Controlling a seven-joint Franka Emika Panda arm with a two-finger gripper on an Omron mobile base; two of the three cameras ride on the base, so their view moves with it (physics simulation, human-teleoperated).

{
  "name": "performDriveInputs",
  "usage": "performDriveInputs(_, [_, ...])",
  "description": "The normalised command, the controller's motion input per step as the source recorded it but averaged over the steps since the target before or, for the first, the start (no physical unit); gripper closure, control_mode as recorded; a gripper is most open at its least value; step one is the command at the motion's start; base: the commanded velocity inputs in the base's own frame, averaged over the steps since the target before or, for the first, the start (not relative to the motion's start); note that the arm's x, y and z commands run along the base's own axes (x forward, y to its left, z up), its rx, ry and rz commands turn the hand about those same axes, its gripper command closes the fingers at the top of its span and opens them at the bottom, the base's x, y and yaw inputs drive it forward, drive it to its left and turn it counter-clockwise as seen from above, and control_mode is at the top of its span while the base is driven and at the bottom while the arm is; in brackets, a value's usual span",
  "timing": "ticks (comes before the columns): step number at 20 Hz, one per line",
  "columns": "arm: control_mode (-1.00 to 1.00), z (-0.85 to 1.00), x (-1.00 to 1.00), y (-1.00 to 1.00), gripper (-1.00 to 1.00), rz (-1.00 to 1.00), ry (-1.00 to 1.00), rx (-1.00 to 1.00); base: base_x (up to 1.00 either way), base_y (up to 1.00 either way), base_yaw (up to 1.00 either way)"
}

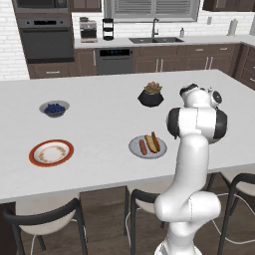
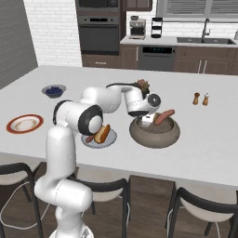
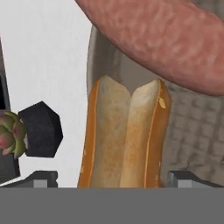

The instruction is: Place one bun and one sausage from the bowl on each plate.

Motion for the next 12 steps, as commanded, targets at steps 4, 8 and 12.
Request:
performDriveInputs(4, [-1.00, -0.26, 0.01, 0.01, -1.00, 0.00, 0.00, 0.00, 0.00, 0.00, 0.00])
performDriveInputs(8, [-1.00, -0.07, 0.02, 0.04, -1.00, 0.00, 0.00, 0.00, 0.00, 0.00, 0.00])
performDriveInputs(12, [-1.00, 0.00, 0.01, 0.04, -1.00, -0.04, -0.02, -0.01, 0.00, 0.00, 0.00])
